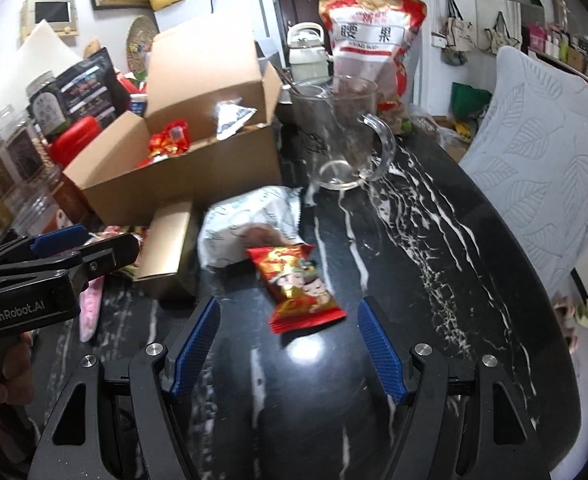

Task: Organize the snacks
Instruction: 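Grasp the gold packet with the left tool while the right tool grasps the red cartoon packet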

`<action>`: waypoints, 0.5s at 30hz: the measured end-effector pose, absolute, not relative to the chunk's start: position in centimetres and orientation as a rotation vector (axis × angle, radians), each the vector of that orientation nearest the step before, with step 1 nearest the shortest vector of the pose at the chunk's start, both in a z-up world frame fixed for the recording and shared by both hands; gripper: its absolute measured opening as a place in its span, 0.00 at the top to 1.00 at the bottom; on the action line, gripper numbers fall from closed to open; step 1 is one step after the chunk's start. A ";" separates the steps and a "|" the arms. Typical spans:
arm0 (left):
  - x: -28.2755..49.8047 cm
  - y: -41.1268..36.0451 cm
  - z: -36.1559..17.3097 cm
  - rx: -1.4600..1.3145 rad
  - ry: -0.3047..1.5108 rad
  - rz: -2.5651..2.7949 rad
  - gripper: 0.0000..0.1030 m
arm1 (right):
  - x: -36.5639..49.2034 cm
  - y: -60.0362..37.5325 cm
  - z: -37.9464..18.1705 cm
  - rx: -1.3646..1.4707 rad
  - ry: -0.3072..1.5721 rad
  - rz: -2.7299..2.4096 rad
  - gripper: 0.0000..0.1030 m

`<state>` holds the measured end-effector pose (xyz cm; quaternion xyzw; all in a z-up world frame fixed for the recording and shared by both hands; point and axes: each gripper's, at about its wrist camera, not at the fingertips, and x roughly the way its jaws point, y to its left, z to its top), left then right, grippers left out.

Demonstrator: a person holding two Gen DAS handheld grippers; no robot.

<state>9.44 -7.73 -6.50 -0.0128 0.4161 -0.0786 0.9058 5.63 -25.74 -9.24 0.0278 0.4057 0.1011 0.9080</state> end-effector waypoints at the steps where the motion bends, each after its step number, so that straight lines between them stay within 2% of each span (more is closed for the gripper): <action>1: 9.8 -8.0 -6.8 -0.027 0.866 -0.166 0.14 | 5.8 -25.8 -9.4 0.056 0.842 0.208 0.30; 6: 11.5 -8.9 -8.2 -0.037 0.904 -0.176 0.14 | 7.3 -26.3 -10.4 0.050 0.873 0.217 0.30; 15: 13.0 -8.9 -10.0 -0.078 0.954 -0.167 0.22 | 9.5 -26.5 -11.8 0.051 0.918 0.254 0.30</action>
